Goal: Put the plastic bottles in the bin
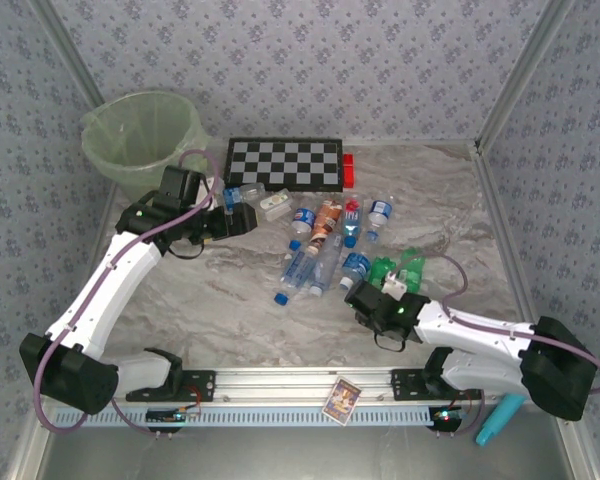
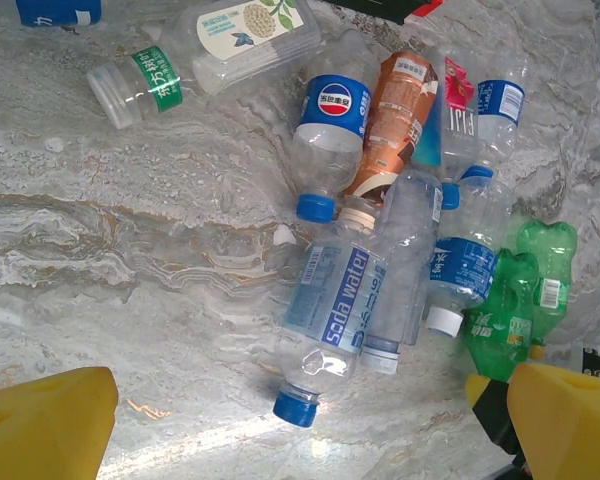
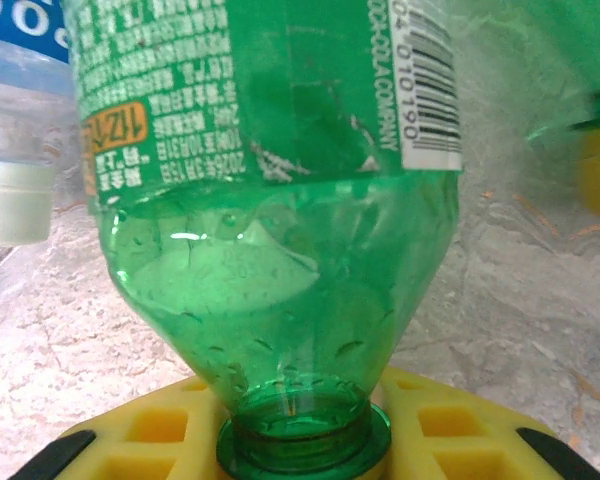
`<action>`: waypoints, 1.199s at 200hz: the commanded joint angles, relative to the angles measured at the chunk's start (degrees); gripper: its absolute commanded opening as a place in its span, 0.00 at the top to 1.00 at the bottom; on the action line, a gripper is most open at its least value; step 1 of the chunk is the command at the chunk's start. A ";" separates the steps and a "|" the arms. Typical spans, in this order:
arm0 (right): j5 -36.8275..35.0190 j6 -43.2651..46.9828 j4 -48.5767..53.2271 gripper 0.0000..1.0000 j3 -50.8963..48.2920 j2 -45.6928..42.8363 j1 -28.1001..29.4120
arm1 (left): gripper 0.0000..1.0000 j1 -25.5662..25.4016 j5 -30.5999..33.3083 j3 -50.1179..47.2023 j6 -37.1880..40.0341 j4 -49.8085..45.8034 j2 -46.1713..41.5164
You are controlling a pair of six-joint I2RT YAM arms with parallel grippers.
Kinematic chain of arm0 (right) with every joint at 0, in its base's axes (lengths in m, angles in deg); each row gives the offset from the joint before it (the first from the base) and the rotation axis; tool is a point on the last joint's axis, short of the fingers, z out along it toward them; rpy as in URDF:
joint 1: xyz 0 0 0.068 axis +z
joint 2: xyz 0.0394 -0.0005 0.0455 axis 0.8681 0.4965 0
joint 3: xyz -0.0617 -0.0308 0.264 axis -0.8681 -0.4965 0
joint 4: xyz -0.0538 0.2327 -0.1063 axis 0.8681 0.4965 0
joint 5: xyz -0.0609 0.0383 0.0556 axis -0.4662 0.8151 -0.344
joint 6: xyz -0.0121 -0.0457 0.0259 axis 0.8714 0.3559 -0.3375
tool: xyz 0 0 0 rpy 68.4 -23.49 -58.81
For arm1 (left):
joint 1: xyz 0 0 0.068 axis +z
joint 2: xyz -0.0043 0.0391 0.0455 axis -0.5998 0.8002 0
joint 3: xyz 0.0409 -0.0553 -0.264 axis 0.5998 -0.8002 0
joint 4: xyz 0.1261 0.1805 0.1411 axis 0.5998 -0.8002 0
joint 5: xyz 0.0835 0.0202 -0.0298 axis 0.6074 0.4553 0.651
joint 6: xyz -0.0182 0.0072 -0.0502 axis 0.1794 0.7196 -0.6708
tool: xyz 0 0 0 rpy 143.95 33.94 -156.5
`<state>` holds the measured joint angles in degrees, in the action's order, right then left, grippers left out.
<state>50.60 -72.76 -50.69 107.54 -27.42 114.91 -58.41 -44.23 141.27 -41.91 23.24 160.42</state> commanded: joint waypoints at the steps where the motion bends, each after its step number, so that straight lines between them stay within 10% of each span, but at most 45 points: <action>1: -2.79 2.37 5.37 0.69 3.36 -2.00 0.67 | 0.00 -0.42 -0.84 0.90 1.20 -0.25 -0.91; 83: -9.19 11.98 14.70 0.68 20.23 -1.01 4.36 | 0.00 -0.41 -0.76 2.12 -1.02 4.46 -3.76; 240: -1.90 43.27 8.93 0.69 53.07 23.54 8.56 | 0.08 4.50 -30.93 -5.98 -16.80 24.66 -3.75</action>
<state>47.72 -33.79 -40.87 157.38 -4.80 123.39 -54.13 -70.27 136.66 -55.31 42.93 157.86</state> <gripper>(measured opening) 0.311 0.924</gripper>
